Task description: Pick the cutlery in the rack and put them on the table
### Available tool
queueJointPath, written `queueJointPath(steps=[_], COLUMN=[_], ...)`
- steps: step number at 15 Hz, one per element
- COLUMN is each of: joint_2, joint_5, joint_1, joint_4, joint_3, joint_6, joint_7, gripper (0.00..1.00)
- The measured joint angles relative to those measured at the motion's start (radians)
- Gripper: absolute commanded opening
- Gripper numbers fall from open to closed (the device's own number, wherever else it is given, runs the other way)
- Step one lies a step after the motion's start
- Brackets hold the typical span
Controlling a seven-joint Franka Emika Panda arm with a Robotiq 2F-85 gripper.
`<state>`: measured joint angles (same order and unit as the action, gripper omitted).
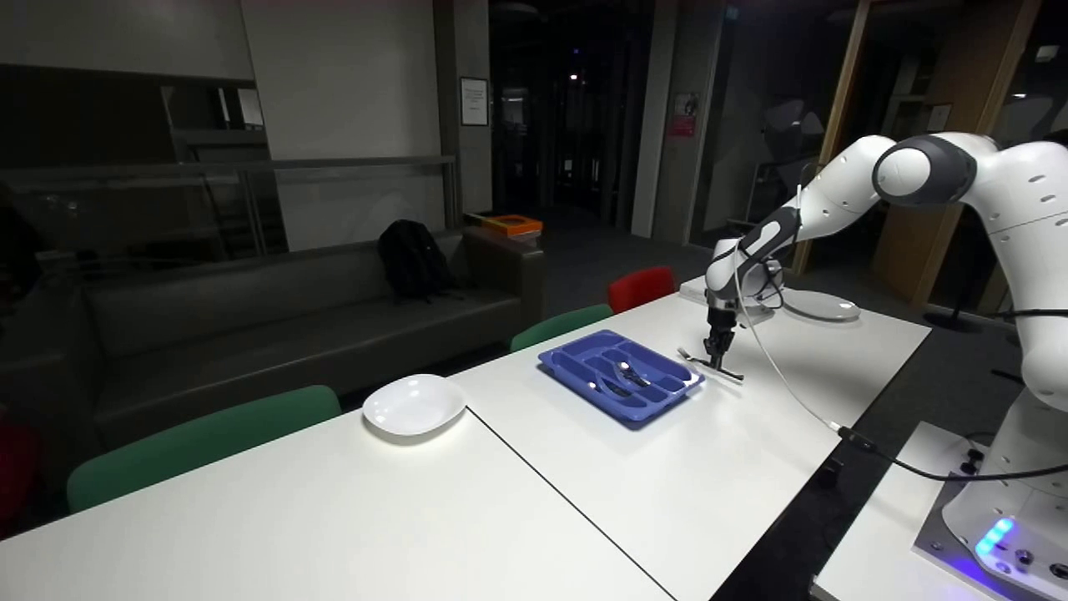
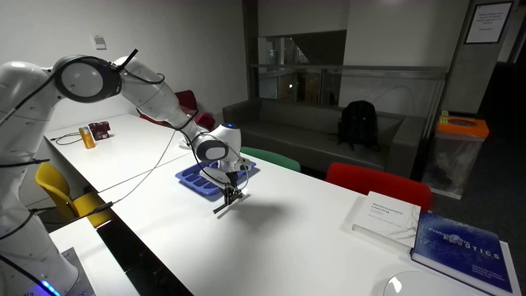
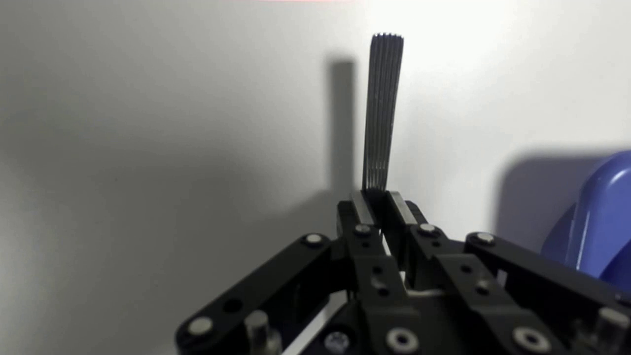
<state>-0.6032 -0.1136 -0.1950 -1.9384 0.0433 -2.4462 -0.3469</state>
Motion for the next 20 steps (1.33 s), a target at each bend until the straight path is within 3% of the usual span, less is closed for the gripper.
queueJointPath(steps=[1,2,4,11,16,20], joint_2=[-0.007,-0.014,-0.023,-0.029,0.015,0.1], joint_5=[0.0,0.0,0.0,0.0,-0.001,-0.001], joint_1=[0.0,0.0,0.0,-0.001,0.0,0.021], joint_4=[0.004,0.008,0.013,0.034,0.048,0.046], joint_3=[0.0,0.0,0.0,-0.002,-0.016,-0.035], joint_6=[0.0,0.0,0.0,0.001,0.006,0.016], joint_7=[0.0,0.0,0.0,0.0,0.009,0.097], gripper=[0.03,0.37,0.44,0.96,1.0,1.0])
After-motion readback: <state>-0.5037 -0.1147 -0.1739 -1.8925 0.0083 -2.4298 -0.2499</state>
